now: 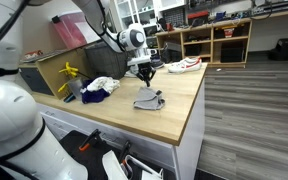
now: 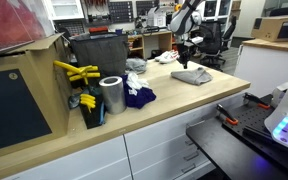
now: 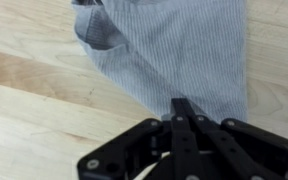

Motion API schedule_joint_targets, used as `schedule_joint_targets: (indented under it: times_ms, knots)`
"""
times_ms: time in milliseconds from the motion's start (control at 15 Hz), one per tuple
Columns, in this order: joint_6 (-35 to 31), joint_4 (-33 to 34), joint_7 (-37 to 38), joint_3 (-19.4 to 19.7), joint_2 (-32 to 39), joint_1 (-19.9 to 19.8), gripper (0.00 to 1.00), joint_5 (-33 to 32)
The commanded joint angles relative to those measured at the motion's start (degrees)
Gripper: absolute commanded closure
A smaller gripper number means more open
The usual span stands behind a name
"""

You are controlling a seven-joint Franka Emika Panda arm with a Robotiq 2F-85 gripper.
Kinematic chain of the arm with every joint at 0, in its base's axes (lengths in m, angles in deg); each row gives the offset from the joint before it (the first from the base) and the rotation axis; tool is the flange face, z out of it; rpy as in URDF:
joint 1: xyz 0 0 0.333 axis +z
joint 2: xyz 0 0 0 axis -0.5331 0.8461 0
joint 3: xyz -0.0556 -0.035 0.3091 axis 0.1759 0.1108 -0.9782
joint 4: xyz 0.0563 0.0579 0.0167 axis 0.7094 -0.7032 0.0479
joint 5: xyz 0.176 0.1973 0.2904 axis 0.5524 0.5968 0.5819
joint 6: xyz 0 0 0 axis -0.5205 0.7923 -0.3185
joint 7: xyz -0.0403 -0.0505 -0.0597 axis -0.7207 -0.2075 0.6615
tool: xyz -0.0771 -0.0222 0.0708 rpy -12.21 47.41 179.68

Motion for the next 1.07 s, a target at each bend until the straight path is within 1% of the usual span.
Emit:
schedule_joint_targets:
  times_ms: [0, 200, 400, 533, 733, 1000]
  knots:
    - [-0.95, 3.91, -0.11, -1.17, 3.94, 0.39, 1.00, 0.87]
    - [-0.77, 5.06, -0.01, -2.36, 6.30, 0.78, 1.00, 1.70]
    - [-1.04, 6.98, -0.06, -2.52, 9.40, 1.34, 1.00, 1.24]
    - [-1.44, 8.54, 0.12, -2.03, 11.26, 1.59, 1.00, 0.56]
    - [-2.32, 10.27, 0.11, -0.94, 12.13, 1.54, 1.00, -0.69]
    - [-3.45, 16.79, 0.23, 1.69, 15.62, 1.13, 1.00, -3.21]
